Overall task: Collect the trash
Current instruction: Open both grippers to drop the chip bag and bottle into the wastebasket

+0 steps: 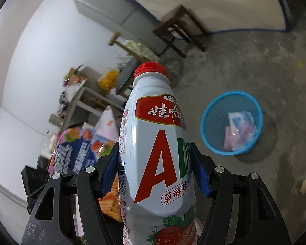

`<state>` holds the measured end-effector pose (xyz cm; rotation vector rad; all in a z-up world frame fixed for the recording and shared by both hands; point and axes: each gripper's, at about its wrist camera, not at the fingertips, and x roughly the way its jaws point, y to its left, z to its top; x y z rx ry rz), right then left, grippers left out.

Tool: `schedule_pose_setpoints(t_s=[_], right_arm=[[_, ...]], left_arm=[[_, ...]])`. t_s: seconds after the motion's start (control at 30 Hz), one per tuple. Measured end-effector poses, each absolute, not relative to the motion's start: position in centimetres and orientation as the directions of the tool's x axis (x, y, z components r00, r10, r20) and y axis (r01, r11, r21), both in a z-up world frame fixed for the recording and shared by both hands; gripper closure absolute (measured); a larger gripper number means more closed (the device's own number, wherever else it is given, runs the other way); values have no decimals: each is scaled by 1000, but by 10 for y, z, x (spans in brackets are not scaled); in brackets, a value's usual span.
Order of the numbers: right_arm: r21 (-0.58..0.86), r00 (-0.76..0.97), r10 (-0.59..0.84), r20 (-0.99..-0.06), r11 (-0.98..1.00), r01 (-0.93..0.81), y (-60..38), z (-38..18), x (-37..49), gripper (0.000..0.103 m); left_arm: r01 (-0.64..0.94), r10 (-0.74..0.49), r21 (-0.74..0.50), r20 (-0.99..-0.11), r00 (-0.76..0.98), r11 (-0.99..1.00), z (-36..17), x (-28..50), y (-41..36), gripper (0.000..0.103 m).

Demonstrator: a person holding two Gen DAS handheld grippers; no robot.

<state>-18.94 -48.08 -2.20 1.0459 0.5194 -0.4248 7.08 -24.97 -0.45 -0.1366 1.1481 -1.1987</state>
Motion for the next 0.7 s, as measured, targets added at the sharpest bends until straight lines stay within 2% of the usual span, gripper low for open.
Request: schedule_pose_setpoints(t_s=[0.2, 0.37, 0.4, 0.43, 0.47, 0.5, 0.53, 0.57, 0.7], right_arm=[[717, 773, -45, -633, 343, 607, -512, -74, -185, 42], [704, 740, -30, -672, 283, 651, -549, -114, -170, 41], [694, 729, -35, -683, 277, 664, -559, -121, -164, 41], [685, 720, -37, -693, 277, 674, -569, -129, -158, 40], [677, 712, -37, -701, 278, 681, -576, -136, -155, 39], [665, 698, -36, -715, 272, 696, -585, -148, -148, 36], [649, 675, -32, -737, 245, 720, -595, -166, -141, 24], [639, 659, -28, -751, 220, 737, -602, -181, -138, 20], [583, 588, 9, -809, 139, 800, -612, -231, -134, 24]], left_arm=[[728, -612, -504, -777, -147, 465, -61, 67, -364, 101], [735, -522, -484, -828, -208, 475, -112, 70, -444, 99], [740, -503, -475, -837, -214, 476, -124, 71, -460, 93], [744, -472, -445, -859, -198, 499, -137, 73, -476, 64], [741, -449, -415, -877, -171, 529, -145, 77, -484, 29], [730, -426, -362, -898, -107, 579, -154, 80, -491, 21], [719, -420, -332, -906, -61, 611, -159, 83, -492, 21], [708, -414, -318, -910, -40, 631, -163, 86, -491, 21], [643, -454, -397, -887, -86, 655, -161, 87, -462, 21]])
